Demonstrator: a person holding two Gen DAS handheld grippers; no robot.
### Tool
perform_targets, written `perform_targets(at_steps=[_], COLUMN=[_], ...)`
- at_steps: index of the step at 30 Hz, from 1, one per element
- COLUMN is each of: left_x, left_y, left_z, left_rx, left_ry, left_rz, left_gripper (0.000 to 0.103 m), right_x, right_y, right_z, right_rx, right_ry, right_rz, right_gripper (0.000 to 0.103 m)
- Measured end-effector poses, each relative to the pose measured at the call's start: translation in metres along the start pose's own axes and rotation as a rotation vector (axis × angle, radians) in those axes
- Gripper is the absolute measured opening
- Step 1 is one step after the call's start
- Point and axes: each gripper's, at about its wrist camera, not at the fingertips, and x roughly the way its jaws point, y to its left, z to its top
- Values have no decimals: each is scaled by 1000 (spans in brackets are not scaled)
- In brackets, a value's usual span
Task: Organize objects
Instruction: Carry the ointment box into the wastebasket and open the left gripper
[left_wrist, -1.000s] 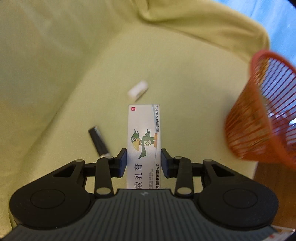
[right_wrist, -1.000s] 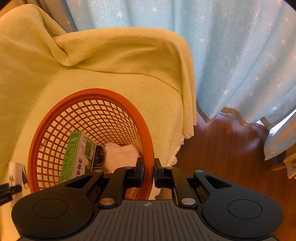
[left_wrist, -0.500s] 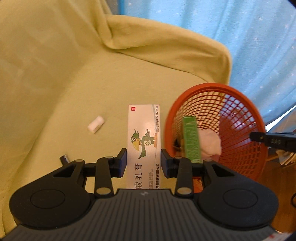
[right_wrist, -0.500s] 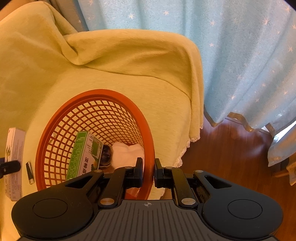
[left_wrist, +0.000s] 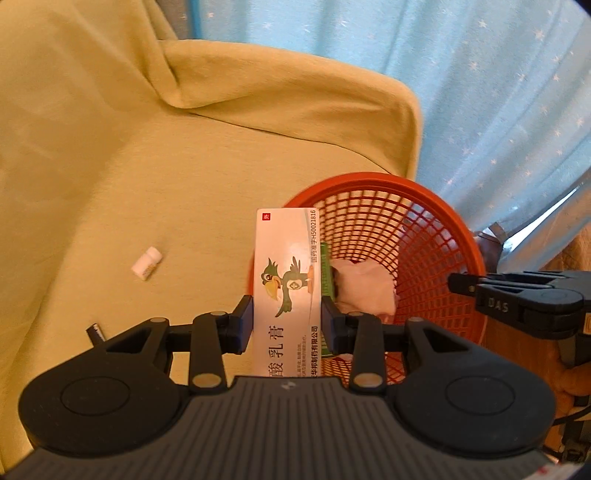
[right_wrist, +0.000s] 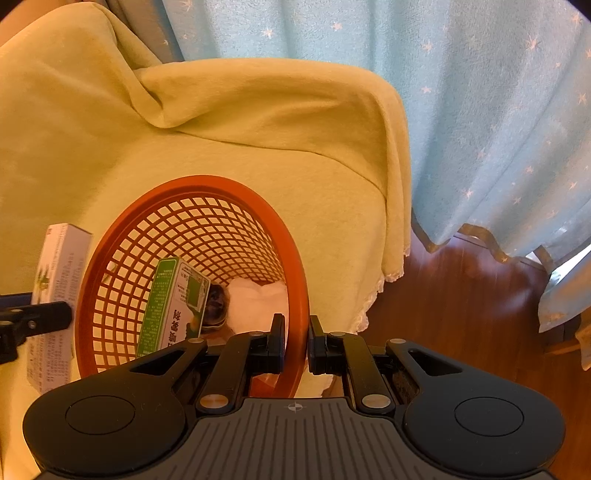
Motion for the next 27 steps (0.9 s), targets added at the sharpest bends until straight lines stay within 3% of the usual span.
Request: perform_targets(at_steps=[27], left_x=[28], left_y=[-30], left_z=[10], left_rx=[45], left_ry=[52], left_rz=[-23], left_gripper=[33], right_x=[-1], right_y=[0], right_z=[-3], right_rx=[-2], right_ry=[2], right_rz=[14], right_gripper=[8])
